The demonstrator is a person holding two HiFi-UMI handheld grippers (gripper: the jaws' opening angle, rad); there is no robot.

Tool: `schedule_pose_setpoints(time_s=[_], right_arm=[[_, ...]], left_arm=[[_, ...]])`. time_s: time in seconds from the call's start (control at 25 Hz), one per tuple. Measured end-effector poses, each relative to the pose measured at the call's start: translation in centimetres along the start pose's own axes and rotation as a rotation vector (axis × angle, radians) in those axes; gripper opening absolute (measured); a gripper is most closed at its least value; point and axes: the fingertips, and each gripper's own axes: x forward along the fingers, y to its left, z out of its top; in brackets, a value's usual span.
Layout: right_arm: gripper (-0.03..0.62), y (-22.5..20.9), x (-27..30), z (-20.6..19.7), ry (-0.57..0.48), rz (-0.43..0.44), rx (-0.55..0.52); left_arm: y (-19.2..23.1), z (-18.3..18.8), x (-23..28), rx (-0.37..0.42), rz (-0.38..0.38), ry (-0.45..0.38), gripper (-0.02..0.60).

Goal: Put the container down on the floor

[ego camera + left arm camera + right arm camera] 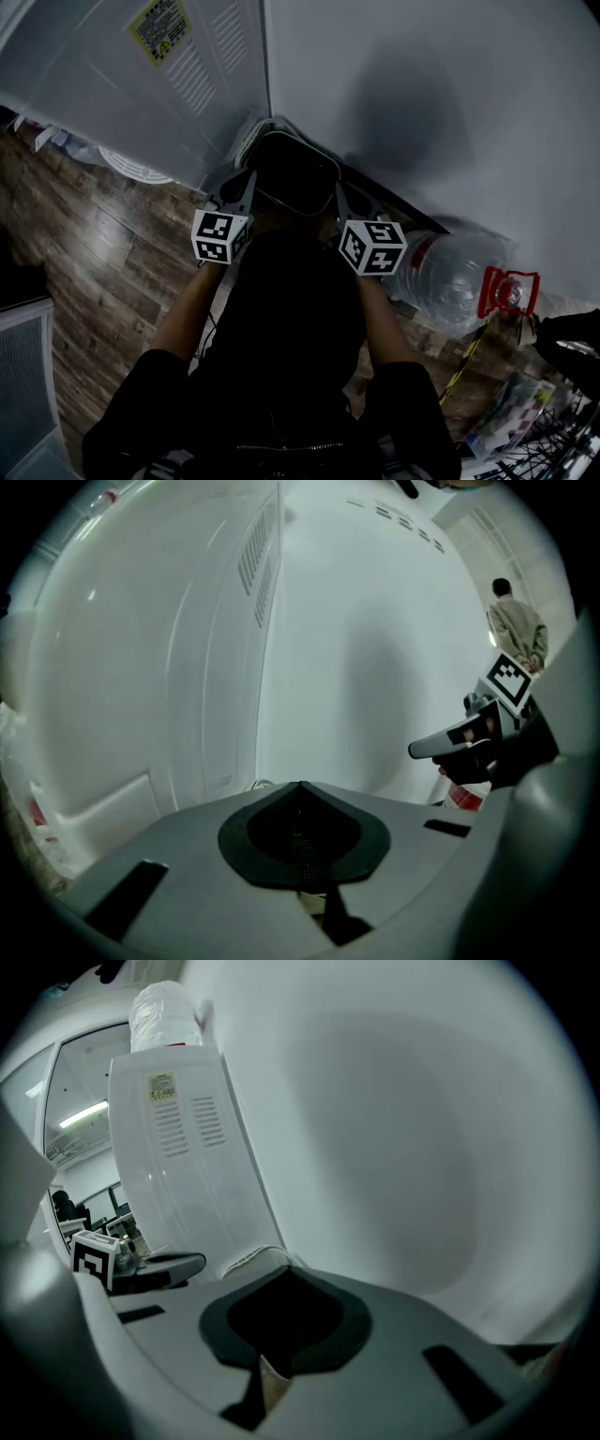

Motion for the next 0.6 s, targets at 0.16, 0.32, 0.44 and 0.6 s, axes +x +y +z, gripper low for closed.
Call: schedule_pose_setpoints(time_s=[0.16,0.32,0.44,0.6], right_arm=[[0.009,-0.8,-0.2,1.2,-0.006,-0.042,-0.006],[0.009,-0.5,-1.2,3.2,-0.021,-0.044,0.001],[0.009,0.1,-2.4,5.3,-0.02,-0.046,0.005],[0.009,1.8,-4.4,8.2,0.0,-0.044,0.003]], left_arm=[[0.1,1.7,-0.1,0.019,0.013,0.005,0.015],[-0.6,3.3,-0.4,0.038,-0.003,0.025,0.015],[-1.2,4.8,-0.8,0.046,-0.007,0.056,0.015],[-2.2,8.1,-2.3,0.042,-0.02,0.084,0.015]])
